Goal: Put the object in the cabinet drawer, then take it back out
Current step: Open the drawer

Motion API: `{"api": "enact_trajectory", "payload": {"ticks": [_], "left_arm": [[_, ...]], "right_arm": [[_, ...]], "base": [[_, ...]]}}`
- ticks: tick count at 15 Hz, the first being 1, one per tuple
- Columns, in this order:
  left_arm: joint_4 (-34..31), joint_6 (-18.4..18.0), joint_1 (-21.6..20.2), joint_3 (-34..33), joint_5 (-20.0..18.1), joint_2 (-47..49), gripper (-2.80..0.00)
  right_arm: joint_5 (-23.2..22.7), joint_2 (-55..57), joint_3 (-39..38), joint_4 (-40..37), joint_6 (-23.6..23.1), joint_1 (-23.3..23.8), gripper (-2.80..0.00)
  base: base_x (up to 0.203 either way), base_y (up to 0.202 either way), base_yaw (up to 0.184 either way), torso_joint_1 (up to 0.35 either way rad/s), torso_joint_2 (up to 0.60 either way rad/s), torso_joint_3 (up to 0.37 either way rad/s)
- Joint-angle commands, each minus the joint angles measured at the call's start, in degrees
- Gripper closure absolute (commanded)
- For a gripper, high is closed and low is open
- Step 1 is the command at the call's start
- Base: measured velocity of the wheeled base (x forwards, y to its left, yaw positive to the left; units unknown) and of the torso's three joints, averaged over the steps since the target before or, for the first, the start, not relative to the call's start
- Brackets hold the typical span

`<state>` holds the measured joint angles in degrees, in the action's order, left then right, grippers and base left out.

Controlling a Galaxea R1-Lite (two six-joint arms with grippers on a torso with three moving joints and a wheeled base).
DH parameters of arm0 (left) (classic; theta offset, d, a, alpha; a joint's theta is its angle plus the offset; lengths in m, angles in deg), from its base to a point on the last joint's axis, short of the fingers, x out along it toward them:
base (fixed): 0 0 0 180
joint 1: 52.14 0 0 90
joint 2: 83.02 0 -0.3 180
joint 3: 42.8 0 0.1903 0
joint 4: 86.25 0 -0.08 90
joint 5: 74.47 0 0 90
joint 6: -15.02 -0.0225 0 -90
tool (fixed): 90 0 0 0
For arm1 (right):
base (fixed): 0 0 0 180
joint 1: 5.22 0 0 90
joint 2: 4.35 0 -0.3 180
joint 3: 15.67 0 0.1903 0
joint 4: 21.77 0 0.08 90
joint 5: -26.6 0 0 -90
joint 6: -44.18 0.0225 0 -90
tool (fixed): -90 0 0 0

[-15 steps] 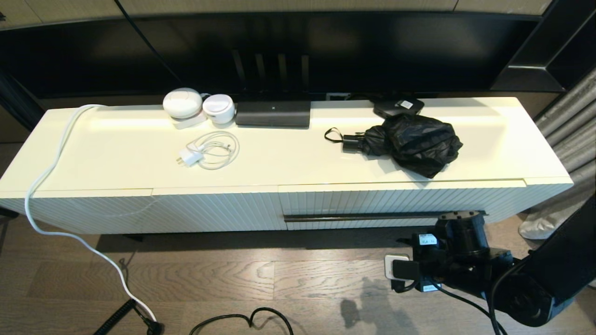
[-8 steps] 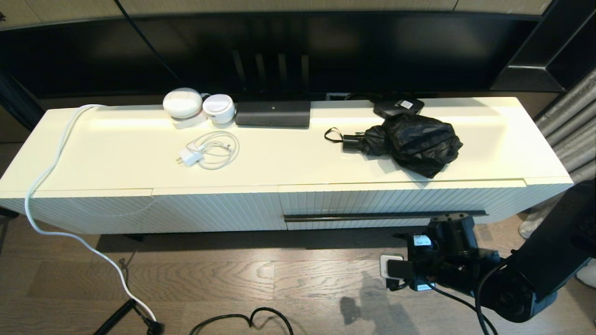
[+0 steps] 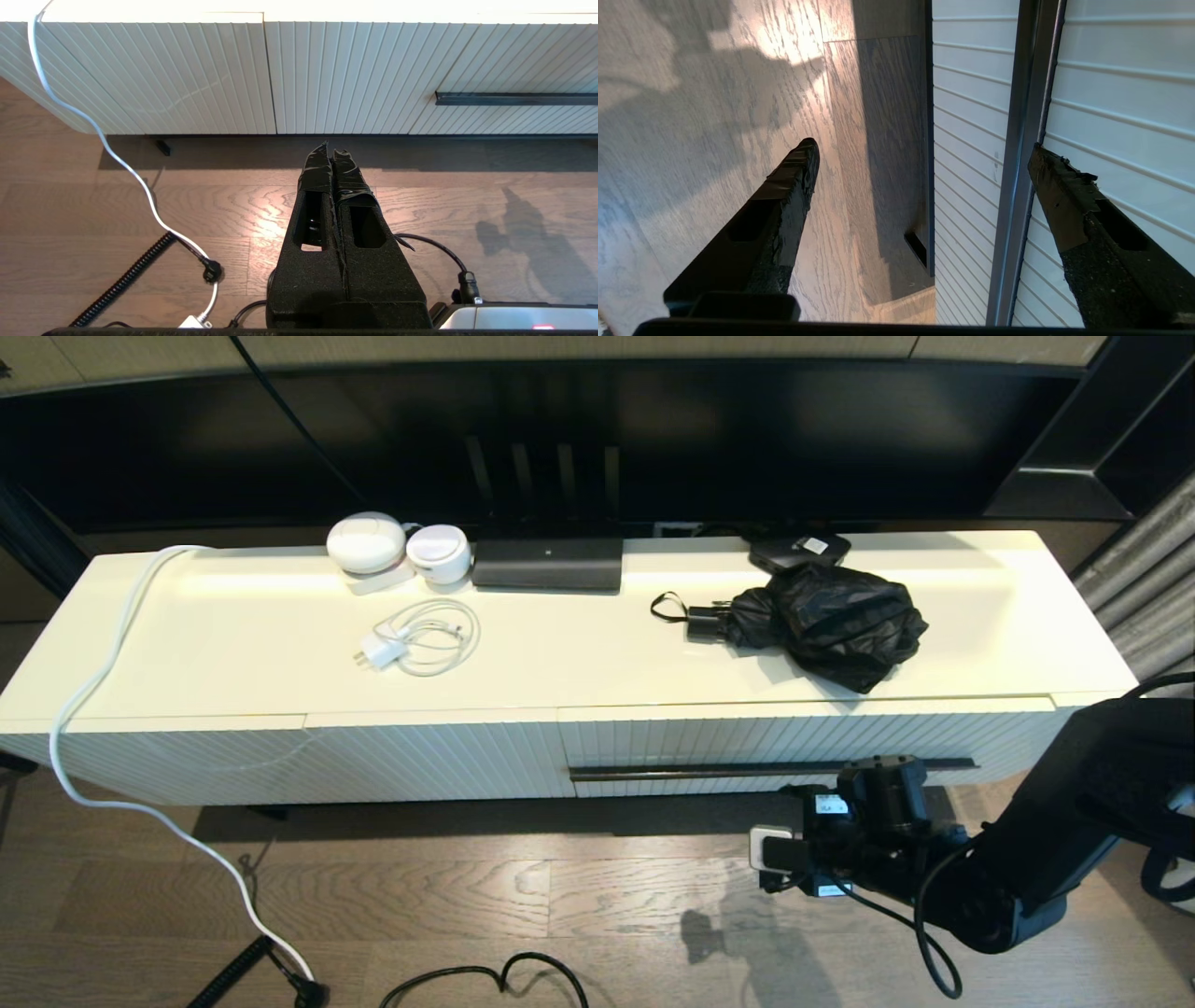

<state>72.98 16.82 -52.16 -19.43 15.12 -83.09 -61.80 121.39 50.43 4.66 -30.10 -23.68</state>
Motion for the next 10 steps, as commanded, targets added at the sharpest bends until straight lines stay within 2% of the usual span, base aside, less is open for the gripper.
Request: {"api": "enact_trajectory", "payload": {"ticks": [1,10], "left_arm": [[0.04,0.04,-0.06,0.00,-0.02,0.07,0.00],[0.04,0.04,0.02,0.00,-0.02,0.07,0.00]], "right_arm": [[-0.01,1.36,0.86,0.30,-0.43,0.27,-2.80],[-0.28,5.82,8.31,0.31,-0.34,2.01,-2.80]], "base": [[0.000,0.000,0.000,0.000,0.00,0.000],[0.000,0.000,0.000,0.000,0.00,0.000]]}}
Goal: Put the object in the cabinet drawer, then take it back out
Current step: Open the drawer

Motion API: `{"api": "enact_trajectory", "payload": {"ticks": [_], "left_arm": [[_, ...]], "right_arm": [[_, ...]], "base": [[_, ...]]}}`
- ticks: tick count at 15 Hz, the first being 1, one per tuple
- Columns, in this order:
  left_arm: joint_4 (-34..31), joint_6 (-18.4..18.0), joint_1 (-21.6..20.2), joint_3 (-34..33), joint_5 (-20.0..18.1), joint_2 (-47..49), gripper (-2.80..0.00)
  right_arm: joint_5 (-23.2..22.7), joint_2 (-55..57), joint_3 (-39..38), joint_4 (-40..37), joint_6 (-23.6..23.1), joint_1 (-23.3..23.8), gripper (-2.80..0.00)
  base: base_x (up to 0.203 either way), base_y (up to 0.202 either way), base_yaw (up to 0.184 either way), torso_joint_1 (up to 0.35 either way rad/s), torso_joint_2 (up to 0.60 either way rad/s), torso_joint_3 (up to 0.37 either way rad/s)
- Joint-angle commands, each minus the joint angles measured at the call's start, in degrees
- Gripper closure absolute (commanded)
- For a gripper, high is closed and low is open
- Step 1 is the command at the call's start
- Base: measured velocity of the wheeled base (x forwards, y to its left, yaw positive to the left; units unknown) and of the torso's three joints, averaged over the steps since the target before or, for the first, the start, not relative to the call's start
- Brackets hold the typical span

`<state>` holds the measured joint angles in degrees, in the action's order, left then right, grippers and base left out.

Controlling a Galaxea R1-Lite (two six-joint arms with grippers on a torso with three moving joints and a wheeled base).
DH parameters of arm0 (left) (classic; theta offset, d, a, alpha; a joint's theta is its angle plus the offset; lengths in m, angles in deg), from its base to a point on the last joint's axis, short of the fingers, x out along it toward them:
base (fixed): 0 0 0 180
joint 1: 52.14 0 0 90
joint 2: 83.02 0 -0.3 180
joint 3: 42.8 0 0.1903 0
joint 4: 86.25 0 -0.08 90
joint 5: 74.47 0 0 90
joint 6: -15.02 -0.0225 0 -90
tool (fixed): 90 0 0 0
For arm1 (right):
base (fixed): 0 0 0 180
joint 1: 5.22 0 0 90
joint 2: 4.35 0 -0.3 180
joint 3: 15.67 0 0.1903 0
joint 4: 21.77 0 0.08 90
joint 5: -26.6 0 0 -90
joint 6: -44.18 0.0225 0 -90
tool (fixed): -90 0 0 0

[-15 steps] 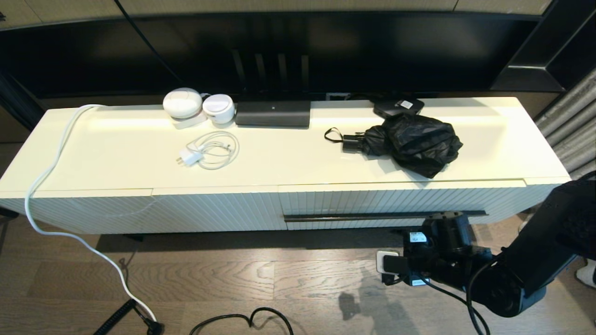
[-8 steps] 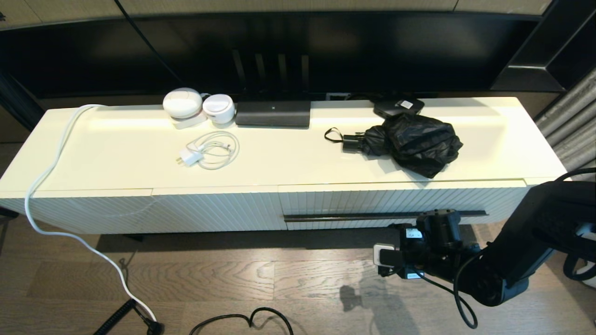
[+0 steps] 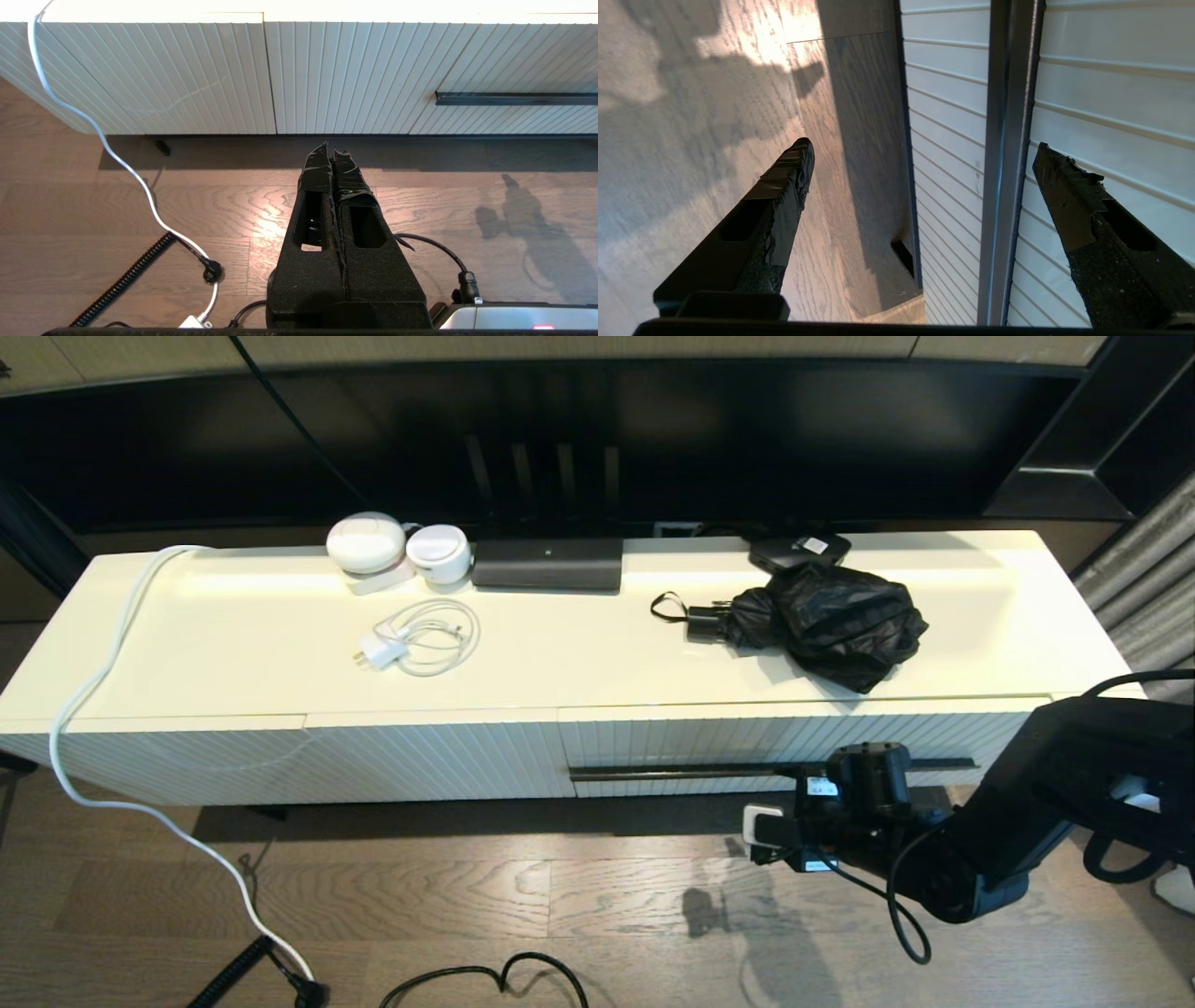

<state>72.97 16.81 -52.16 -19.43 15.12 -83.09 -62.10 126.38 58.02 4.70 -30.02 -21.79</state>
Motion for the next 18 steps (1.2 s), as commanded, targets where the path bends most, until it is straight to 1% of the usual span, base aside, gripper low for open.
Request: {"api": "enact_trajectory", "payload": {"ticks": [1,12,18], "left_arm": [[0.05,0.05,0.02,0.00,-0.02,0.07,0.00],[0.04,0.05,0.02,0.00,-0.02,0.07,0.00],[0.05,0.05,0.02,0.00,-0.02,0.07,0.00]], "right_arm": [[0.02,1.23,1.34,0.26,-0.42,0.21,-2.80],[0.02,5.51,6.48,0.35,-0.29,0.64,-2.80],[-0.07,6.12,7.25,0.35,-0.33,0.93,-2.80]], "base": [[0.000,0.000,0.000,0.000,0.00,0.000],[0.000,0.000,0.000,0.000,0.00,0.000],[0.000,0.000,0.000,0.000,0.00,0.000]]}}
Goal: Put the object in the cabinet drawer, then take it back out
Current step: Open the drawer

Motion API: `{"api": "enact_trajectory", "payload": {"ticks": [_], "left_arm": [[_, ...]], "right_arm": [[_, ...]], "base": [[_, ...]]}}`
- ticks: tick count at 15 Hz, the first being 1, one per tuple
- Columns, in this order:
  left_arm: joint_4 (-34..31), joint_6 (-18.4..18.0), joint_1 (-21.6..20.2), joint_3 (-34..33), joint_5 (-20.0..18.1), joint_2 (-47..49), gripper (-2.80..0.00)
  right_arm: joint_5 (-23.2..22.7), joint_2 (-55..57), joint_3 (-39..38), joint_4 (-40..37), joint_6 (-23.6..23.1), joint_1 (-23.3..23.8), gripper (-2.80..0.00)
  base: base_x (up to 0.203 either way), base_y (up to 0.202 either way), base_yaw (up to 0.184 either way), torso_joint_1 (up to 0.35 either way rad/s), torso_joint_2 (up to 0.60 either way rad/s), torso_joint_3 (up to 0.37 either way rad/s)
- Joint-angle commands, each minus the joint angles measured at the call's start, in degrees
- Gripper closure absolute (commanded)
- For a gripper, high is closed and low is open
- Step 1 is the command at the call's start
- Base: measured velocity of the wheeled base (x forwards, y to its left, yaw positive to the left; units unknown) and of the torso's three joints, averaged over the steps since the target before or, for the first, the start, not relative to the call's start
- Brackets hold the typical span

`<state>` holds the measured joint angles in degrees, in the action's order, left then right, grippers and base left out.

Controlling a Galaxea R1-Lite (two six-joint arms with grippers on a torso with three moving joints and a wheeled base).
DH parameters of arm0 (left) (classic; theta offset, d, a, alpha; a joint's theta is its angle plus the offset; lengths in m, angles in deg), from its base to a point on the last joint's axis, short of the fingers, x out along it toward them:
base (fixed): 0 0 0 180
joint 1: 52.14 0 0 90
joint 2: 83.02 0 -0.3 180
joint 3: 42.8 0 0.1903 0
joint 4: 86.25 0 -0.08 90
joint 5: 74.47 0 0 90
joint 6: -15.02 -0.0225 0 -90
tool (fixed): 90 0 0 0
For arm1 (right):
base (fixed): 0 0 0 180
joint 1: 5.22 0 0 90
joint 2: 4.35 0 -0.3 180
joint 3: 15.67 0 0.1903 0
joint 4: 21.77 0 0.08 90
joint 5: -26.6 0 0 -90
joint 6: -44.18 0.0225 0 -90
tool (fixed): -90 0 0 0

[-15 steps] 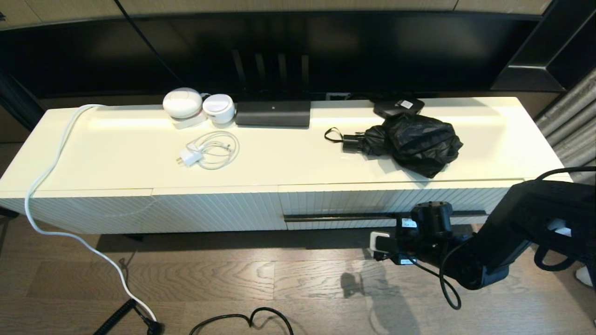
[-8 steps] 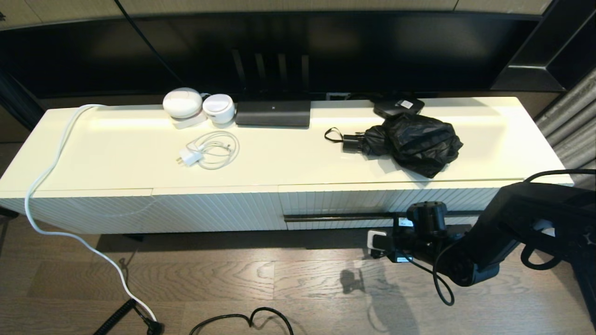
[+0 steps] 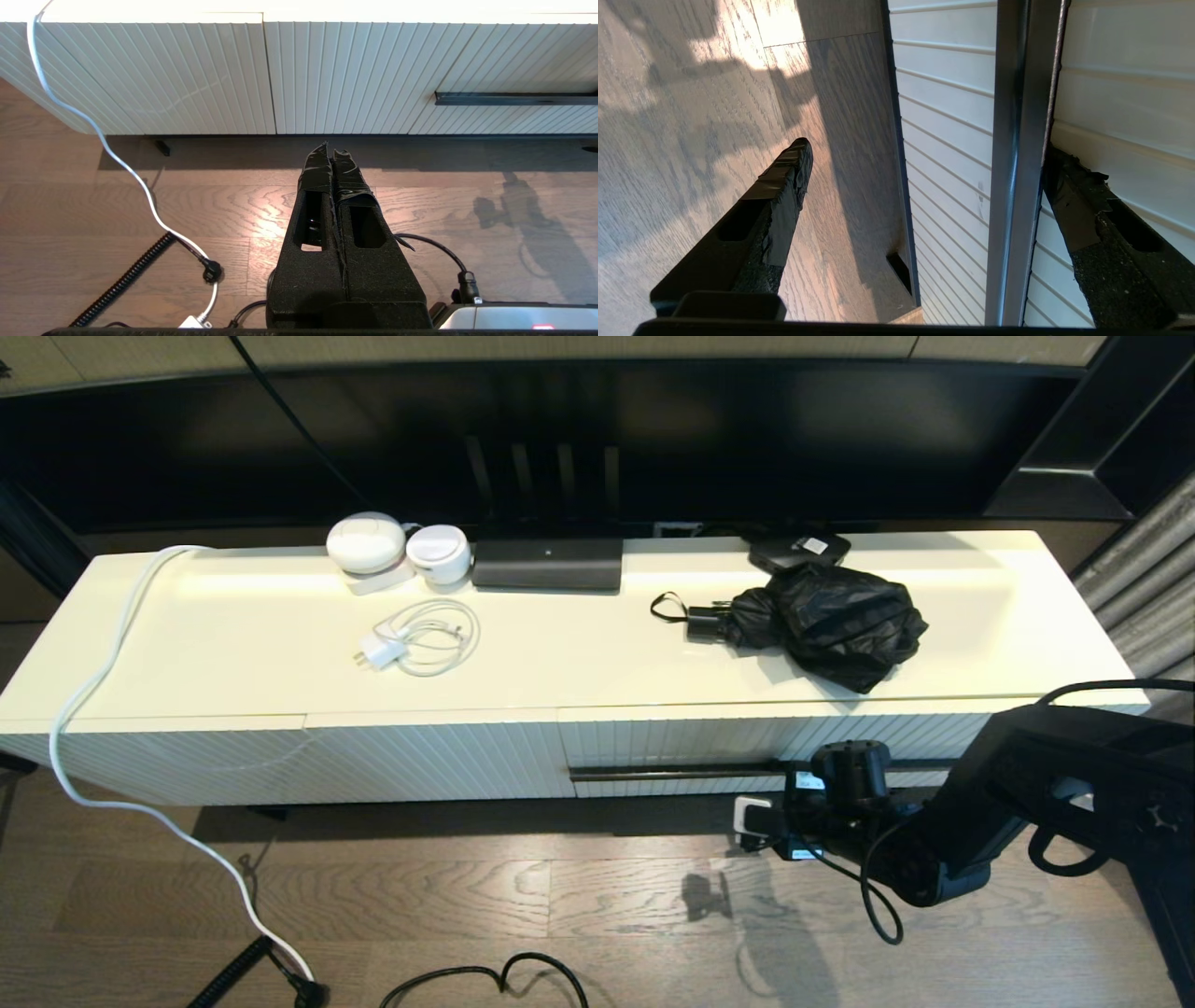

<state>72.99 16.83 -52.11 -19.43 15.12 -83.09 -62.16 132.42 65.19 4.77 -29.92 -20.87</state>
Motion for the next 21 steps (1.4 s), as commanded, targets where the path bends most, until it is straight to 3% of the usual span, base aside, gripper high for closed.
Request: {"api": "enact_trajectory", "payload": {"ticks": [1,21], "left_arm": [[-0.06,0.03,-0.02,0.00,-0.02,0.07,0.00],[0.03,0.03,-0.11,0.00,-0.02,0.07,0.00]], "right_arm": [[0.05,-0.29,-0.53,0.19,-0.48,0.01,-2.80],[0.25,-5.53,-13.15,0.10,1.68,-0.43,-2.80]], "base": [[0.000,0.000,0.000,0.000,0.00,0.000],[0.000,0.000,0.000,0.000,0.00,0.000]]}}
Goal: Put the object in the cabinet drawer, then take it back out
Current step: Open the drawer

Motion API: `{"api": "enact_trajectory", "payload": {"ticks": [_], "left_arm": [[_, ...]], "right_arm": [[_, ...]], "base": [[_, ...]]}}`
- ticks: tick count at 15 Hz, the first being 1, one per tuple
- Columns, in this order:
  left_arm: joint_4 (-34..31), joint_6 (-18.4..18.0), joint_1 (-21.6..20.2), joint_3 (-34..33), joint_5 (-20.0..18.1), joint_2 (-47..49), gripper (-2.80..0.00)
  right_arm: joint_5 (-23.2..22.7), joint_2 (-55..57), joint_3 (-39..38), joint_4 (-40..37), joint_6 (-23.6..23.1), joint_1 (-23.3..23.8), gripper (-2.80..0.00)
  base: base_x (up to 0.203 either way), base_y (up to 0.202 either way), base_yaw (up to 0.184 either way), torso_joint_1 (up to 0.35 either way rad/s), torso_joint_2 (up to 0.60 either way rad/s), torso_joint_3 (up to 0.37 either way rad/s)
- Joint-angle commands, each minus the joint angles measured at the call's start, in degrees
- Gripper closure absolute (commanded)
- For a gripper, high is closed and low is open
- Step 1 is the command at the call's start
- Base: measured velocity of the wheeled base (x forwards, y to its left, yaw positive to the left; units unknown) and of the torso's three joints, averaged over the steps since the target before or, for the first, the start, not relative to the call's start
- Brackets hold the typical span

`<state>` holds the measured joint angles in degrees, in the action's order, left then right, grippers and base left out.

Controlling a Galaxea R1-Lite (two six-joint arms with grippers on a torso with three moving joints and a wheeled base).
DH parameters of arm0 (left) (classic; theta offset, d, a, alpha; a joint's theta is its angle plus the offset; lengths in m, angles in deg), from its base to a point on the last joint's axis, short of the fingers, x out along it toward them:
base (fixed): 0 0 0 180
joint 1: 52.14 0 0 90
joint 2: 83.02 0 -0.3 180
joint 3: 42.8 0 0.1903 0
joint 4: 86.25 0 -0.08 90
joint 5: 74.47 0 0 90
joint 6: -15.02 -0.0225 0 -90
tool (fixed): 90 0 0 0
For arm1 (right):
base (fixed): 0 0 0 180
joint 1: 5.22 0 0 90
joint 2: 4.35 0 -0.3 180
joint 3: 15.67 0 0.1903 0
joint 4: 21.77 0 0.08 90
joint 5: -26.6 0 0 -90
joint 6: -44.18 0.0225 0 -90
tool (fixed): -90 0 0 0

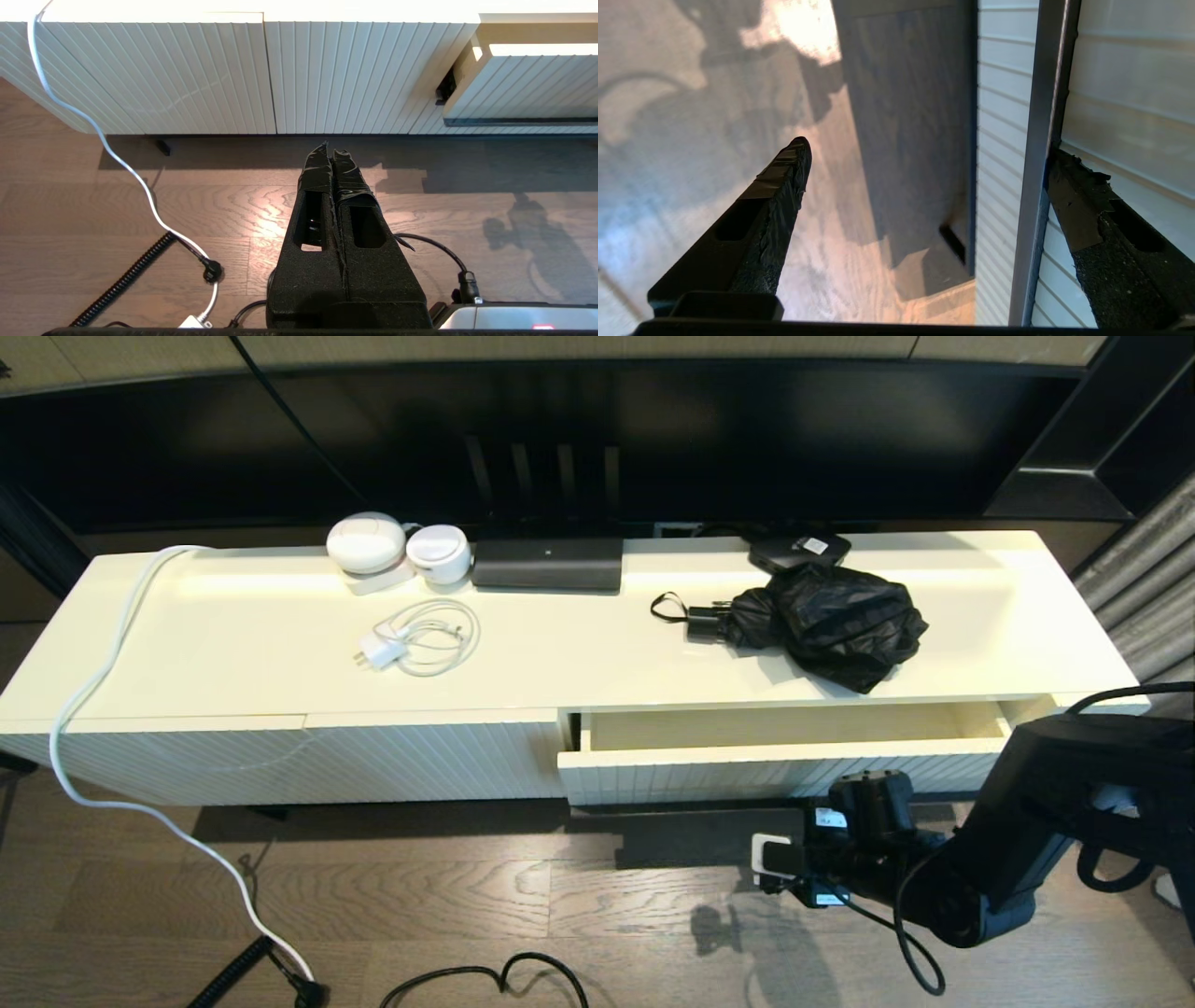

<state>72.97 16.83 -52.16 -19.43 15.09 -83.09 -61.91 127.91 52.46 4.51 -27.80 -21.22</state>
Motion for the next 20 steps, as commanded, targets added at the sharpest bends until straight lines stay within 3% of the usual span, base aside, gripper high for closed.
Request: {"api": "enact_trajectory", "payload": {"ticks": [1,9,10,16,18,20], "left_arm": [[0.00,0.03,-0.01,0.00,0.00,0.07,0.00],[-0.03,0.03,-0.06,0.00,0.00,0.07,0.00],[0.05,0.03,0.02,0.00,0.00,0.07,0.00],[0.05,0.03,-0.06,0.00,0.00,0.07,0.00],[-0.02,0.03,0.02,0.00,0.00,0.07,0.00],[-0.04,0.03,-0.06,0.00,0.00,0.07,0.00]], "right_arm": [[0.01,-1.24,-0.59,0.37,-0.44,-0.08,-2.80],[-0.30,-18.57,-9.96,-0.80,-0.54,-0.13,-2.80],[-0.27,-21.56,-11.42,-1.77,-0.54,-0.14,0.00],[-0.02,-51.94,-16.26,-20.21,-0.41,-1.11,0.00],[0.11,-59.23,-13.64,-32.25,-0.47,-1.33,0.00],[0.77,-59.67,-6.33,-41.50,-0.51,-1.45,0.00]], "base": [[0.000,0.000,0.000,0.000,0.00,0.000],[0.000,0.000,0.000,0.000,0.00,0.000],[0.000,0.000,0.000,0.000,0.00,0.000],[0.000,0.000,0.000,0.000,0.00,0.000],[0.000,0.000,0.000,0.000,0.00,0.000],[0.000,0.000,0.000,0.000,0.00,0.000]]}}
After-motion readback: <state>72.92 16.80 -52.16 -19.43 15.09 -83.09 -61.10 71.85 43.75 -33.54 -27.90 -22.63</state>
